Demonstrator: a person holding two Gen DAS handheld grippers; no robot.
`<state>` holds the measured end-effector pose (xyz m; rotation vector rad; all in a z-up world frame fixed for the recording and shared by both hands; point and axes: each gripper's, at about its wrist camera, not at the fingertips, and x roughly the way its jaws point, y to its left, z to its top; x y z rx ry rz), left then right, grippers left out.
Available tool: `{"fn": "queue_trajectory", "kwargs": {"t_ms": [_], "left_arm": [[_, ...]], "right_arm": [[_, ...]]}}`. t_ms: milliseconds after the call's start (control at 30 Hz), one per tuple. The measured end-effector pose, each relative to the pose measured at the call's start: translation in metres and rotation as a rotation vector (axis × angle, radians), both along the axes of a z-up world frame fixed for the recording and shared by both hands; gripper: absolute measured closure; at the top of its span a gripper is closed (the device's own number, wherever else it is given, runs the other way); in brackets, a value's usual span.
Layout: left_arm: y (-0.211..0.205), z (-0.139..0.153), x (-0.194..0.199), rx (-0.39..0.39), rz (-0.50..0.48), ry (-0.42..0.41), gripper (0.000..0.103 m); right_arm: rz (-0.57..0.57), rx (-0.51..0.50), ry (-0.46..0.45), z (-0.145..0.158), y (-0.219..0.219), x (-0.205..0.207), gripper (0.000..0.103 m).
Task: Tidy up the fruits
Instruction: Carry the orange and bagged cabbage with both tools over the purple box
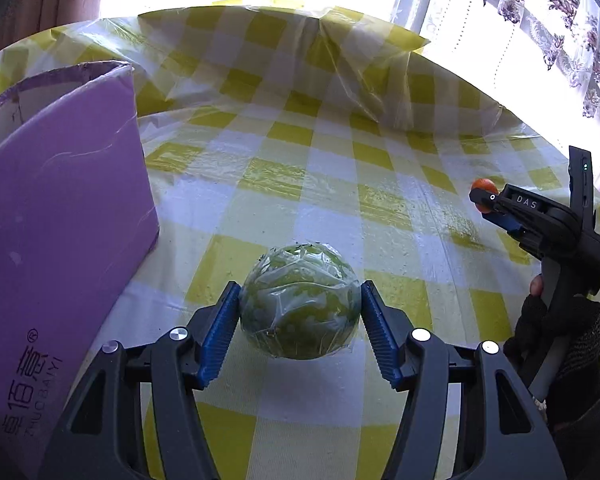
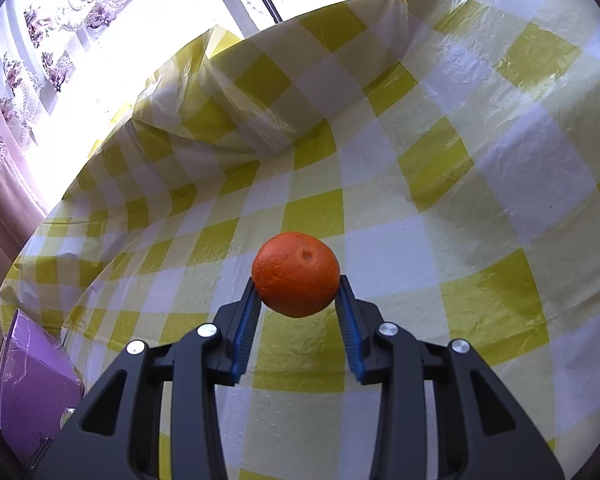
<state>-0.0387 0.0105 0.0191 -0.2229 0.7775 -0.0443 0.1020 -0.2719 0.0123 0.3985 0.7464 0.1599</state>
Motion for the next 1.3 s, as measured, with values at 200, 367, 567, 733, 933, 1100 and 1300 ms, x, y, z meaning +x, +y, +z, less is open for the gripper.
{"fn": "queue_trajectory", "kwargs": {"t_ms": [200,367,567,733,933,1100,1300], "left_arm": [[0.012,-0.003,-0.001,-0.059,-0.006,-0.008,0.045],[0.015,-0.002,-0.001,-0.078,-0.004,-0.016,0.045],[0.013,-0.001,-0.003,-0.071,-0.015,-0.032,0.045],[0.012,0.0,-0.005,-0.058,-0.015,-0.047,0.045],[0.006,0.004,-0.011,-0.013,-0.021,-0.072,0.045],[0.009,0.006,-0.022,0.003,-0.005,-0.079,0.045],[0.016,0.014,-0.048,0.032,0.014,-0.105,0.045]], "right_arm": [[-0.004,-0.031,0.006,0.001,0.004,-0.005,0.065],[0.025,-0.044,0.018,0.001,0.032,-0.055,0.065],[0.068,-0.085,0.024,0.002,0.059,-0.114,0.065],[0.091,-0.121,0.032,0.002,0.073,-0.142,0.065],[0.105,-0.161,0.024,0.004,0.086,-0.16,0.065],[0.093,-0.16,0.022,0.005,0.087,-0.168,0.065],[0.079,-0.16,-0.017,0.012,0.088,-0.183,0.065]]}}
